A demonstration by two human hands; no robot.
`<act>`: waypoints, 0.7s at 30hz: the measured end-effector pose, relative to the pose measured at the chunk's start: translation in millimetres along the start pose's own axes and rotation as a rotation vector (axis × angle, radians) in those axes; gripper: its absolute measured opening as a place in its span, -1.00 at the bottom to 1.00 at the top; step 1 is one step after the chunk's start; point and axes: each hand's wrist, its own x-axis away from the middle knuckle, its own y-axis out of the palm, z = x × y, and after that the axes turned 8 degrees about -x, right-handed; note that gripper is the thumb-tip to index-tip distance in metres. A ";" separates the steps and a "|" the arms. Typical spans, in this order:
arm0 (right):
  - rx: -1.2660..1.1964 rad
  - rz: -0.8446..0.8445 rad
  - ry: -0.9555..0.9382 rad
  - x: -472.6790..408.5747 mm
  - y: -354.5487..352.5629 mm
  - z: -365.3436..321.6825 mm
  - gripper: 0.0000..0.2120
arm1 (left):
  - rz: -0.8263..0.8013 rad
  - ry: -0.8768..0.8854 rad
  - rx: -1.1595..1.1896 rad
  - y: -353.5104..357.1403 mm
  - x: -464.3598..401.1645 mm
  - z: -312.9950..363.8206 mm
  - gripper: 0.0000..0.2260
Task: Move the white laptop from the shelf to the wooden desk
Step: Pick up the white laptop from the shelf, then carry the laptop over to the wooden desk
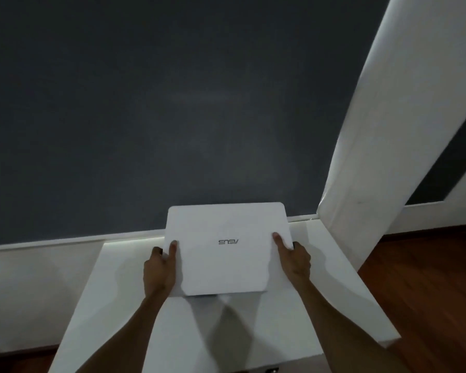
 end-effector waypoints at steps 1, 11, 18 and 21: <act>-0.061 0.024 -0.024 -0.8 -6.3 -8.2 -0.32 | 0.015 0.031 0.013 -2.1 -3.8 12.6 -0.49; -0.367 0.317 -0.155 -8.9 -126.9 -35.9 -0.38 | 0.000 0.389 0.164 24.0 12.0 149.0 -0.53; -0.427 0.581 -0.163 4.6 -287.0 -2.8 -0.44 | -0.169 0.549 0.265 96.5 111.6 251.3 -0.50; -0.431 0.696 -0.149 23.1 -360.4 28.4 -0.42 | -0.267 0.630 0.275 133.7 173.9 292.1 -0.46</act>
